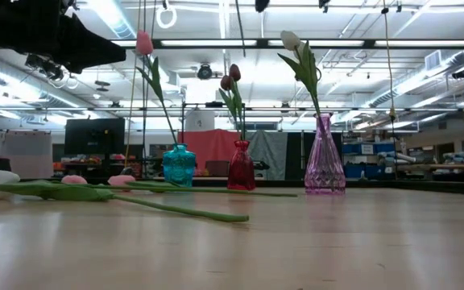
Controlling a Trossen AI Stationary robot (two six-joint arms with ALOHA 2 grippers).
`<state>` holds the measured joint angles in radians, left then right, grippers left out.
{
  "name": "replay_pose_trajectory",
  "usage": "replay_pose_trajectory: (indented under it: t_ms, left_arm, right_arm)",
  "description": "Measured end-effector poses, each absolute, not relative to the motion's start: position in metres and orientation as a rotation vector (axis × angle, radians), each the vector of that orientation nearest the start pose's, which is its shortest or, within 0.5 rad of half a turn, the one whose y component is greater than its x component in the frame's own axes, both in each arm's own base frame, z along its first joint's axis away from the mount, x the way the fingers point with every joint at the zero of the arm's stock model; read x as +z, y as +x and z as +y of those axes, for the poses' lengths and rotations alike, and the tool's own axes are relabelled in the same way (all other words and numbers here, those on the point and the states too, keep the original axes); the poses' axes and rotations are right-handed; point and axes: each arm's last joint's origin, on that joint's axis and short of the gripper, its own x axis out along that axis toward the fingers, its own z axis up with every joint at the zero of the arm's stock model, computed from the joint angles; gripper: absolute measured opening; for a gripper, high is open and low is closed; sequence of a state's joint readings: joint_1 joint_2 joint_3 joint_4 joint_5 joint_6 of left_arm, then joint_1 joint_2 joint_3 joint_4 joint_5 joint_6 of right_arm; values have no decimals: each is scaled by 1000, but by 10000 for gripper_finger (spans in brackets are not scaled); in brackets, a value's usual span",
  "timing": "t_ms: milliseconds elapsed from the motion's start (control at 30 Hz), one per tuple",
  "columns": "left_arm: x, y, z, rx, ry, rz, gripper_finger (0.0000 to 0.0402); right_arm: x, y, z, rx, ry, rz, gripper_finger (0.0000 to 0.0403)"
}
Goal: Sort flowers into vase by color
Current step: Put the red flower into the red vase
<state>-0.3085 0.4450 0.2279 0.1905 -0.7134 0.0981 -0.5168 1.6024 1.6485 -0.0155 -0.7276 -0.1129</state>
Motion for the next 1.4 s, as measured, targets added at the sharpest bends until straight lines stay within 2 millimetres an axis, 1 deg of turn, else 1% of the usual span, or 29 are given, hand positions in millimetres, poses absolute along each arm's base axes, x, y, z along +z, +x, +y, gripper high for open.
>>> replay_pose_trajectory:
  t_ms: [200, 300, 433, 533, 700, 767, 900, 1033, 1200, 1267, 1400]
  left_arm:
    - [221, 123, -16, 464, 112, 46, 145]
    - [221, 123, -15, 476, 112, 48, 145]
    - [220, 124, -13, 492, 113, 51, 145]
    - [220, 124, -11, 504, 113, 52, 145]
    - [220, 124, -9, 521, 112, 53, 145]
    - [219, 124, -9, 524, 112, 53, 145]
    - [219, 124, -9, 523, 113, 54, 145]
    - [219, 124, -9, 523, 112, 54, 145]
    - [219, 124, -9, 524, 107, 53, 145]
    - [219, 124, -9, 524, 102, 51, 145]
    - [219, 124, -9, 532, 88, 48, 145]
  right_arm:
    - [442, 304, -191, 165, -107, -39, 7]
    - [443, 300, -205, 190, -91, -76, 7]
    - [435, 304, -222, 246, -74, -110, 7]
    - [429, 307, -238, 295, -37, -98, 7]
    - [432, 309, -265, 330, -19, -93, 7]
    - [430, 311, -275, 344, -12, -87, 7]
    - [417, 314, -293, 373, 4, -65, 7]
    - [398, 314, -310, 433, 11, -37, 7]
    - [377, 320, -321, 513, -3, -18, 6]
    - [373, 320, -321, 558, -4, -12, 6]
    - [360, 317, -318, 592, -13, -6, 5]
